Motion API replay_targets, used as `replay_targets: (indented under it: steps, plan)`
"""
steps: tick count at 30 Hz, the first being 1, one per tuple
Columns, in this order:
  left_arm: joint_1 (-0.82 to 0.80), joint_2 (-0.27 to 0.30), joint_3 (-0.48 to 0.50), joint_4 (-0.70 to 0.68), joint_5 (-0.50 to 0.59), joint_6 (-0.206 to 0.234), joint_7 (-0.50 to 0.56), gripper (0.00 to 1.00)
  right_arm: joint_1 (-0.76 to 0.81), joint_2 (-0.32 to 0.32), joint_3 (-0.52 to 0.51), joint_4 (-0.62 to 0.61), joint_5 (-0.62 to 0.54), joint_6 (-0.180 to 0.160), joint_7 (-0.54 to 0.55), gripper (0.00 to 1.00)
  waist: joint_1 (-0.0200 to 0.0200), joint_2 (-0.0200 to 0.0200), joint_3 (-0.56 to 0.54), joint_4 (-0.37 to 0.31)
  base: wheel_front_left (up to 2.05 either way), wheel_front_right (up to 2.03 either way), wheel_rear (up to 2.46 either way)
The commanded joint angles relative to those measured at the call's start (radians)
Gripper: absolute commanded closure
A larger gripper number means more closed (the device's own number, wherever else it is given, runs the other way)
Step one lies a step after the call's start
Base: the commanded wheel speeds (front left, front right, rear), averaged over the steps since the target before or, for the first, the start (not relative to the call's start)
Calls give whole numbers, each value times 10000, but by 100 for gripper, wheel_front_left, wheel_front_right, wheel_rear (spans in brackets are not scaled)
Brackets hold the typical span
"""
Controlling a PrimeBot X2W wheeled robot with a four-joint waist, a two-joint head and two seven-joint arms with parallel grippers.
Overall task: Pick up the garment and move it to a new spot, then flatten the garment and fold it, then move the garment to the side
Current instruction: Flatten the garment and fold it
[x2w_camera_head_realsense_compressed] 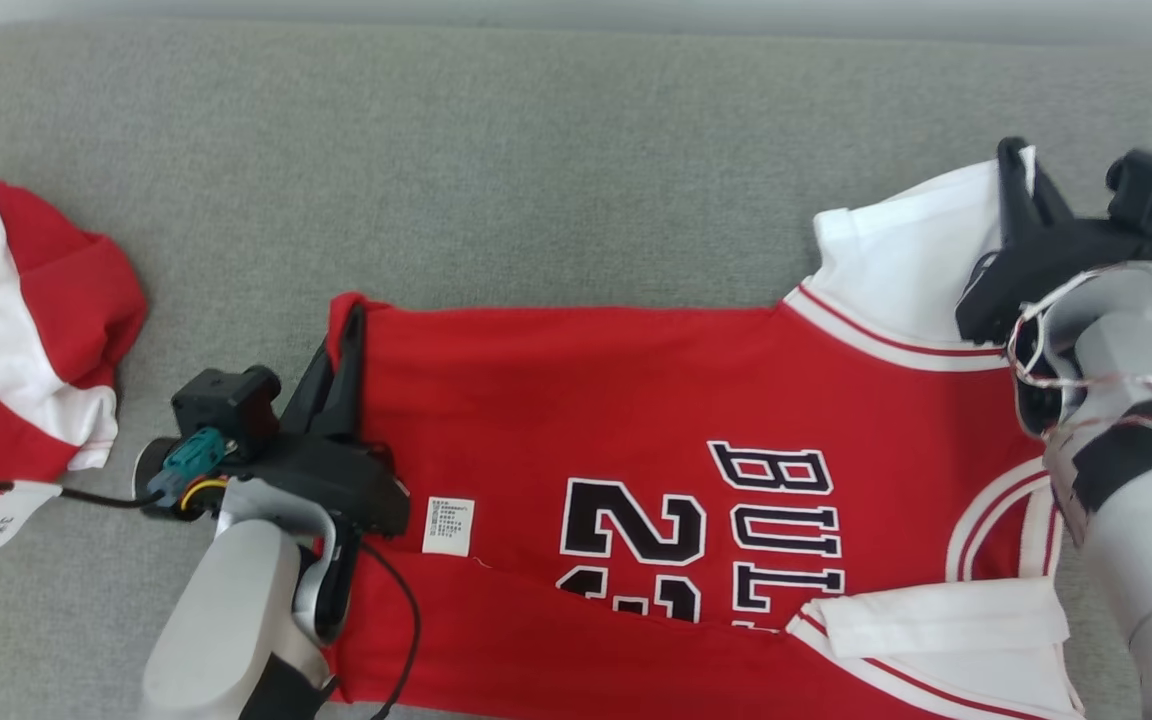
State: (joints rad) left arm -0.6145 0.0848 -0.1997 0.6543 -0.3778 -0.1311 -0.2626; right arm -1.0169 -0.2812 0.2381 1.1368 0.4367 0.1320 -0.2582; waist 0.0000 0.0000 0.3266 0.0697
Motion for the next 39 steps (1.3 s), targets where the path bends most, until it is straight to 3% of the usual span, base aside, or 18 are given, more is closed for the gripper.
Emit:
replay_targets:
  steps: [1,12,20,29,39]
  plan:
    - [170,93,36,-31,-85,15,-32,100,265,-27,46,-140,122,-20,-56,100,0,0,-311,-263,0,0,0]
    - [1233,349,193,-317,-168,13,-33,100,4378,-673,861,-5004,2993,-18,-74,100,0,0,-1238,-789,0,0,0]
    - [1835,432,275,-595,-186,13,-33,100,7334,-1227,1151,-7894,3923,-18,-62,100,0,0,-1714,-967,0,0,0]
    - [2758,627,350,-1248,2,13,-33,100,9323,-1376,967,-8977,4277,-18,-61,100,0,0,-2160,-1101,0,0,0]
    - [3949,853,327,-1947,395,14,-33,100,10231,-1425,850,-9318,4292,-19,-63,100,0,0,-2273,-1129,0,0,0]
